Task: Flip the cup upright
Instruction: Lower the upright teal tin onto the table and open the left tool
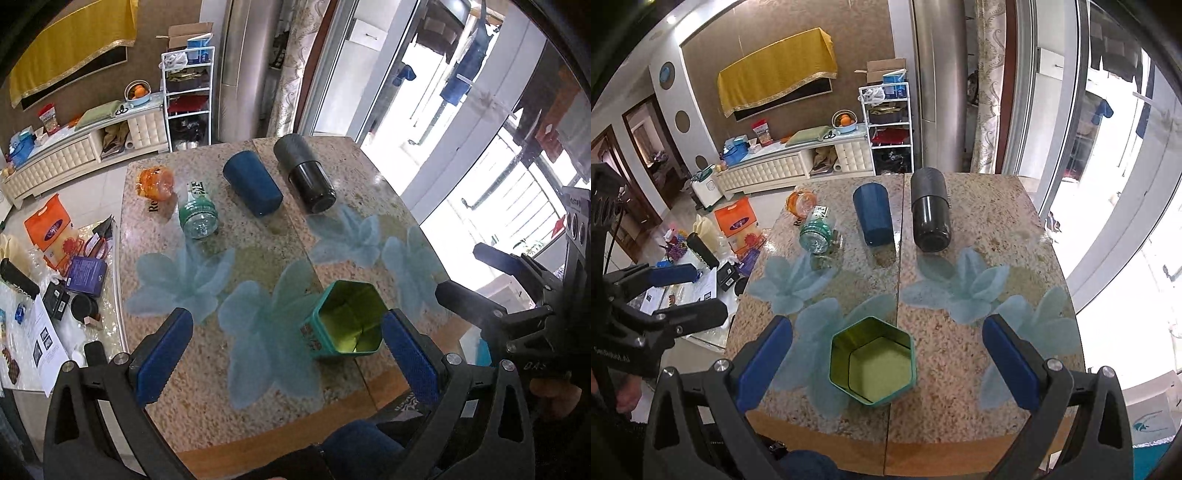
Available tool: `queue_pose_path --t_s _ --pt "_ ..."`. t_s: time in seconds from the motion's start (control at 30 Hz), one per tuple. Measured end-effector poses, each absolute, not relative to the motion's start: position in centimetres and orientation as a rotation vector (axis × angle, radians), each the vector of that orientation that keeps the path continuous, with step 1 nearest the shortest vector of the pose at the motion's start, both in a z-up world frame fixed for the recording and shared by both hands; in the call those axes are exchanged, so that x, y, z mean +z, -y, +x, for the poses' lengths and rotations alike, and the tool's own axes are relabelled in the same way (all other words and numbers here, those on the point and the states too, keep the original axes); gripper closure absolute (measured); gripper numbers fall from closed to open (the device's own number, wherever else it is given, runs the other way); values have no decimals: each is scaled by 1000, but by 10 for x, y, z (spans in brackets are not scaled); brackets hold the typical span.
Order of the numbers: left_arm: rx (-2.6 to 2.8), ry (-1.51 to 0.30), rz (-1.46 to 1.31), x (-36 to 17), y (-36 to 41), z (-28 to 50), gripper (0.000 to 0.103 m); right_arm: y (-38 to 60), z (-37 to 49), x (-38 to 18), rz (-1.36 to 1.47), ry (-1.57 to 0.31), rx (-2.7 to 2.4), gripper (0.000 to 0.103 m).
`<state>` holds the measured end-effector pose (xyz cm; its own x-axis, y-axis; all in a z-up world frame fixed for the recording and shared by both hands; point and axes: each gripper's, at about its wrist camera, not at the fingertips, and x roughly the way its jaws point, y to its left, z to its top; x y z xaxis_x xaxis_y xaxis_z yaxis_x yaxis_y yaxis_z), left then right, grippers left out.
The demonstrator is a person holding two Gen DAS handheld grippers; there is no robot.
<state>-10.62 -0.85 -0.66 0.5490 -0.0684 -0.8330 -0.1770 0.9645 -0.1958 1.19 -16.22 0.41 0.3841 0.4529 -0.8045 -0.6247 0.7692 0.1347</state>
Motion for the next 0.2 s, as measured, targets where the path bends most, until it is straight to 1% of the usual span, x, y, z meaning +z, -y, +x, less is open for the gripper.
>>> queue_pose_path --t_s 0.2 --pt "66 -956 -271 0 7 -109 0 163 12 7 -199 -954 674 0"
